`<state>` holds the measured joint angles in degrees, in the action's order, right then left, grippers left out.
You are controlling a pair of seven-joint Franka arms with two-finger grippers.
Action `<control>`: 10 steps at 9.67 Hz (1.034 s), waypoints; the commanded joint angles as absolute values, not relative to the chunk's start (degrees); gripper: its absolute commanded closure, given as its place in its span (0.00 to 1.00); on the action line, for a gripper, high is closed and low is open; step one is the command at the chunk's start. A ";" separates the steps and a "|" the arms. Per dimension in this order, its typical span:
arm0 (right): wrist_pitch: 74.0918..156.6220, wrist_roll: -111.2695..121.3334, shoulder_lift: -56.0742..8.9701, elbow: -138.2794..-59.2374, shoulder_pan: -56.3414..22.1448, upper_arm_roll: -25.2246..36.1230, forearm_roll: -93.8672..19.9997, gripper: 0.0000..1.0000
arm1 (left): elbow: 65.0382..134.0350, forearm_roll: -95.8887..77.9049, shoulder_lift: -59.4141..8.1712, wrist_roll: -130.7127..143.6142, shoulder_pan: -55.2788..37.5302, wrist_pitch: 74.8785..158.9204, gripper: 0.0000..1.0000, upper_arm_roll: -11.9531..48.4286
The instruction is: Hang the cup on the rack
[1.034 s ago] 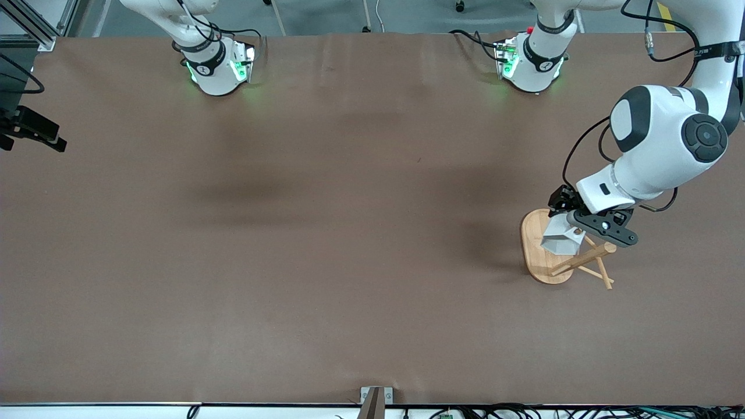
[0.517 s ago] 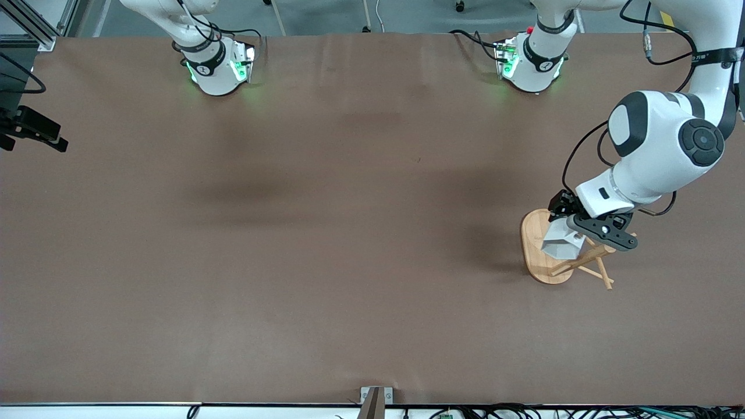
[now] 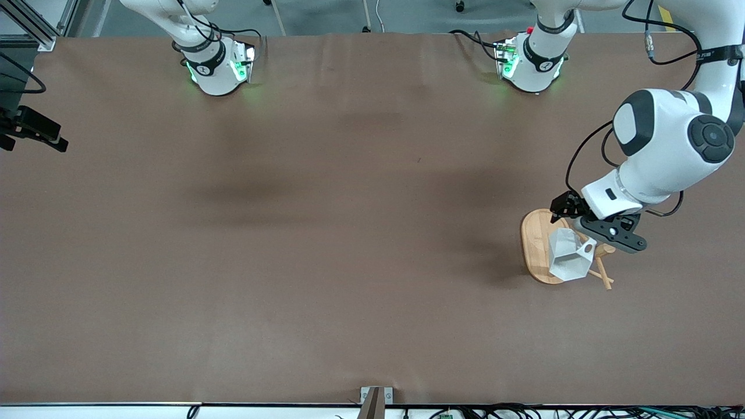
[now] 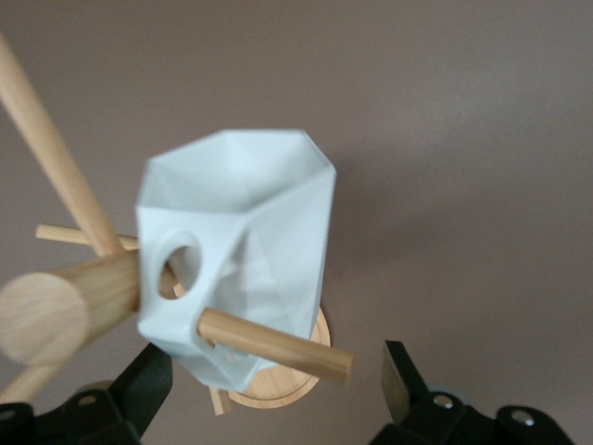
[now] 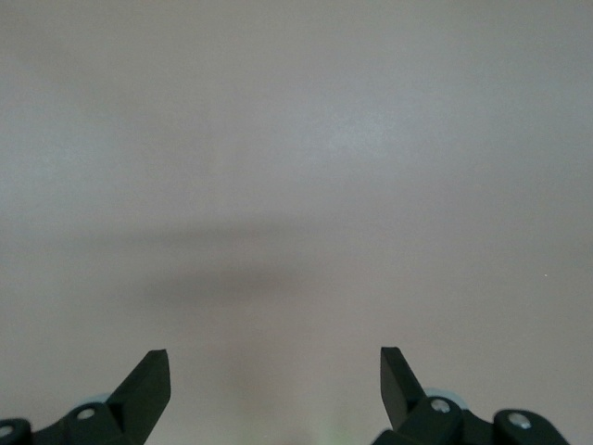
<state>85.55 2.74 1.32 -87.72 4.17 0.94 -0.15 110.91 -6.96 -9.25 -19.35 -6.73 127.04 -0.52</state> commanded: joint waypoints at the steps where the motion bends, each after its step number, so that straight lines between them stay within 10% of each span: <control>1: 85.78 2.29 2.46 -88.68 4.48 0.53 -0.35 0.00 | 111.19 -7.82 -6.00 -13.57 -7.82 123.60 0.00 -1.23; 10: 85.78 2.29 2.46 -88.68 4.48 0.62 -0.35 0.00 | 90.54 0.26 -1.41 1.15 0.69 93.80 0.00 7.38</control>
<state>85.55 2.73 1.32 -87.71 4.16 0.90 -0.15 91.95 -0.67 -0.13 2.02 -1.38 96.21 6.56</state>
